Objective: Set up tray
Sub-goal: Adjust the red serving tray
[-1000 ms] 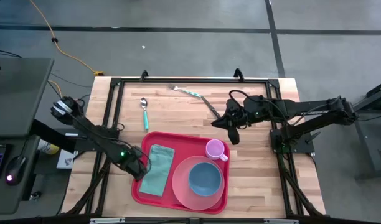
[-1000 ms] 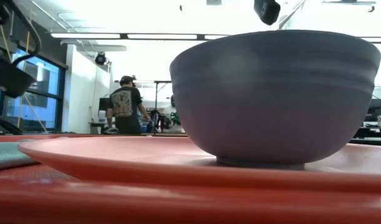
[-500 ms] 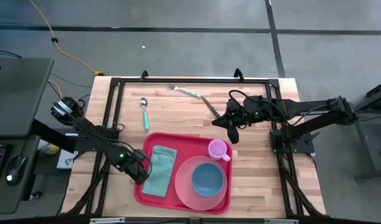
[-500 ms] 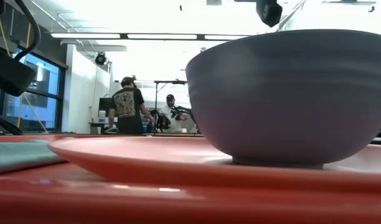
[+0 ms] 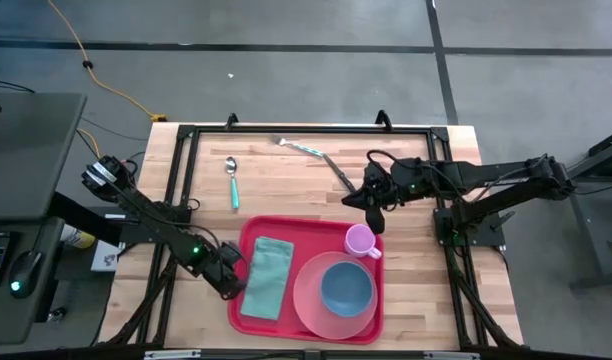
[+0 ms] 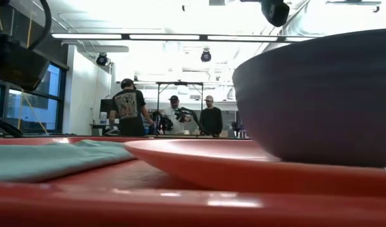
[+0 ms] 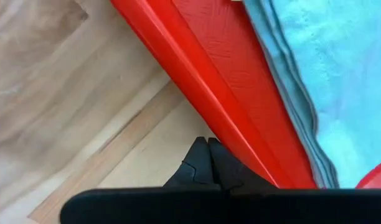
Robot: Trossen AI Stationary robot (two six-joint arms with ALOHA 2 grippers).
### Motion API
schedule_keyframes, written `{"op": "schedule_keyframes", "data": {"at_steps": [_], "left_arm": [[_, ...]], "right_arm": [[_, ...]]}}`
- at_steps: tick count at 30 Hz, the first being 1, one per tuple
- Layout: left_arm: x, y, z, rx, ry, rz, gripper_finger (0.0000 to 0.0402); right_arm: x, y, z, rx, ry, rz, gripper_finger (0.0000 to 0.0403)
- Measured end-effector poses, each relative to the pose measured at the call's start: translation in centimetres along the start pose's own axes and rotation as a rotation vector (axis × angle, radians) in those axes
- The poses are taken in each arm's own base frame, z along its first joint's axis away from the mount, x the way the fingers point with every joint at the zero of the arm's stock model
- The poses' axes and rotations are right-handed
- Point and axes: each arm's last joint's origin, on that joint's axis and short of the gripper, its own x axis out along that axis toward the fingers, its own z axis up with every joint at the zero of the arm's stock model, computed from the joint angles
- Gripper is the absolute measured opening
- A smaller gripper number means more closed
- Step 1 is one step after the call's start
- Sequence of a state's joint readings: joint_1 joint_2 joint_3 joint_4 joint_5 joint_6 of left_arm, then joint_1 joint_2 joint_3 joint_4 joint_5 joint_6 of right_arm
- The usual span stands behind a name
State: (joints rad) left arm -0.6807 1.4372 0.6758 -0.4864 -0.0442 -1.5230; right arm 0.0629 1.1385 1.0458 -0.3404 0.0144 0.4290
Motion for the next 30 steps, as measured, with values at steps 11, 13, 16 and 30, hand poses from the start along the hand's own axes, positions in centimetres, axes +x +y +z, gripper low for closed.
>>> {"op": "schedule_keyframes", "data": {"at_steps": [11, 13, 16, 30], "left_arm": [[-0.02, -0.50, 0.22, 0.008, -0.071, -0.049, 0.0008], [-0.02, -0.50, 0.24, 0.015, -0.079, -0.048, 0.0008], [-0.02, -0.50, 0.26, 0.029, -0.085, -0.047, 0.0008], [-0.74, -0.71, 0.69, 0.046, -0.217, -0.082, 0.0014]], "right_arm": [[-0.02, 0.68, -0.55, 0.010, 0.018, -0.013, 0.0000], [-0.02, 0.75, -0.59, 0.021, 0.017, -0.014, 0.0000], [-0.02, 0.78, -0.60, 0.024, 0.015, -0.018, 0.0000], [-0.02, 0.73, -0.59, 0.055, 0.009, -0.030, 0.0000]]}}
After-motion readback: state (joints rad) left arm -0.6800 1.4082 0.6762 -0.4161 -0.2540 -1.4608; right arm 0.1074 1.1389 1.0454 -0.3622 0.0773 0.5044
